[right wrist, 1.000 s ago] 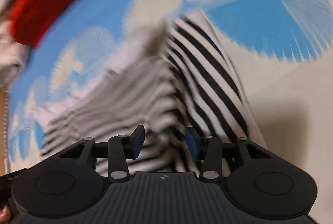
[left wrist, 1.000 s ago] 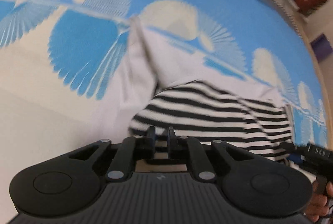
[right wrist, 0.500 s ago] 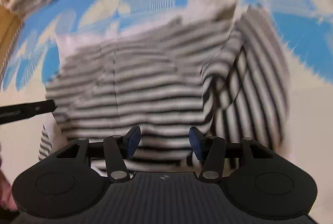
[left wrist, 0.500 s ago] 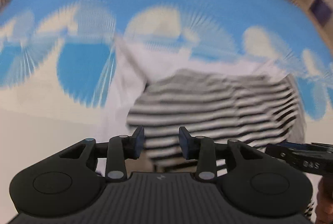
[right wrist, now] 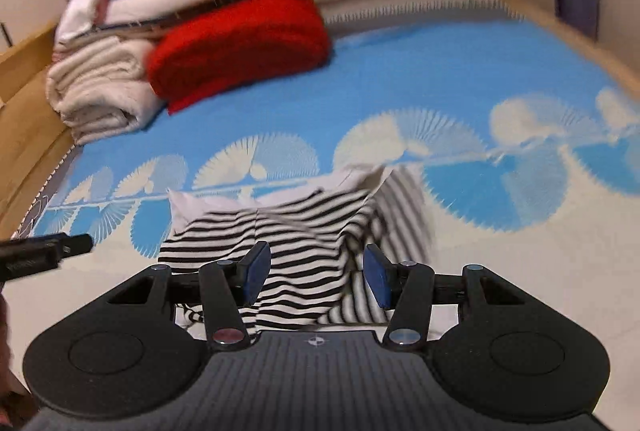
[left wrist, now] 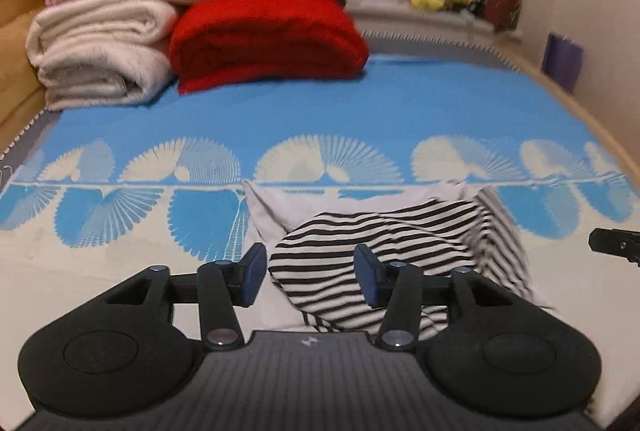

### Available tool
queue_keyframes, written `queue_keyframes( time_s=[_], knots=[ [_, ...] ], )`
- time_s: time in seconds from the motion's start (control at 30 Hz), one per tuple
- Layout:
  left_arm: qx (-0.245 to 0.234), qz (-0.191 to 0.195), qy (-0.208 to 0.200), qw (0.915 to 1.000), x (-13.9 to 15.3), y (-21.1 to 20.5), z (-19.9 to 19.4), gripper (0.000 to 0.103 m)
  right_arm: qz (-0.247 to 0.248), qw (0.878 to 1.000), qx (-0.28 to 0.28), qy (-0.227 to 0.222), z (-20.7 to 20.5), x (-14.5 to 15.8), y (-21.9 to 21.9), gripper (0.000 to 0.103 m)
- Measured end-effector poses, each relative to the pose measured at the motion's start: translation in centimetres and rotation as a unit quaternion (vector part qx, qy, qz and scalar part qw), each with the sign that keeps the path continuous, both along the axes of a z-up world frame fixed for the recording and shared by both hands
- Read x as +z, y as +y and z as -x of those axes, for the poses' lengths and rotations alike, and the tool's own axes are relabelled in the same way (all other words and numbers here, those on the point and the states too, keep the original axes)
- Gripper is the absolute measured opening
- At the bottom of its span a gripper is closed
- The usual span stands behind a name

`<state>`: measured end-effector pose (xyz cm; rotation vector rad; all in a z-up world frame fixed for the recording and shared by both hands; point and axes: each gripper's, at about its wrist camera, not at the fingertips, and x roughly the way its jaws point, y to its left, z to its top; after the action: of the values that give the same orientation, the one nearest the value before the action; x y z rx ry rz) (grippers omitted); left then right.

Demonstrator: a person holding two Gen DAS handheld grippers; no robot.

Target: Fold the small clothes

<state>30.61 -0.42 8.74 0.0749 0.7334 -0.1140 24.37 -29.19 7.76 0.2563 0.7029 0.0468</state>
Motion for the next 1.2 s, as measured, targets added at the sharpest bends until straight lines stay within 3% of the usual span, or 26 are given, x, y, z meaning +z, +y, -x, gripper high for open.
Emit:
queue_keyframes(
  time_s=[0.17, 0.27, 0.33, 0.43, 0.5, 0.63, 0.87, 0.97, 1.07, 1.2],
  knots=[
    [-0.021, 0.008, -0.033, 0.9992, 1.8, 0.3, 8.2, 0.060, 0.004, 0.998, -0.019, -0.057, 6.7, 1.2, -1.6, 0.054],
    [-0.035, 0.007, -0.051, 0.9981, 0.7, 0.5, 12.9, 0.060, 0.007, 0.997, -0.036, -0.072, 10.3, 0.3, -2.1, 0.054],
    [-0.044, 0.010, -0.040, 0.9982, -0.9, 0.6, 15.1, 0.052, 0.012, 0.997, -0.046, -0.068, 12.5, -1.0, -2.3, 0.054],
    [-0.041, -0.001, -0.003, 0.9991, -3.7, 0.5, 16.8, 0.029, 0.015, 0.997, -0.061, -0.045, 14.5, -2.4, -2.2, 0.054],
    [-0.029, -0.010, 0.025, 0.9992, -5.2, 0.5, 17.4, 0.021, 0.010, 0.997, -0.057, -0.045, 15.4, -2.7, -2.2, 0.054],
    [-0.014, -0.013, 0.048, 0.9987, -5.5, 0.7, 18.3, 0.021, 0.037, 0.997, -0.037, -0.050, 16.7, -3.1, -1.9, 0.054],
    [-0.068, -0.002, 0.053, 0.9963, -5.8, 1.0, 19.7, 0.021, 0.037, 0.997, -0.056, -0.027, 18.3, -5.4, -3.5, 0.054],
    [-0.027, 0.049, 0.091, 0.9943, -9.6, 4.2, 18.8, 0.021, 0.028, 0.997, -0.063, -0.024, 17.9, -6.9, -3.9, 0.054],
    [0.047, 0.119, 0.163, 0.9782, -13.0, 8.1, 17.1, 0.021, 0.002, 0.997, -0.080, 0.018, 16.5, -9.0, -4.6, 0.054],
    [0.074, 0.151, 0.182, 0.9688, -14.1, 9.9, 15.8, 0.022, 0.000, 0.995, -0.088, 0.053, 15.4, -10.6, -4.9, 0.054]
  ],
)
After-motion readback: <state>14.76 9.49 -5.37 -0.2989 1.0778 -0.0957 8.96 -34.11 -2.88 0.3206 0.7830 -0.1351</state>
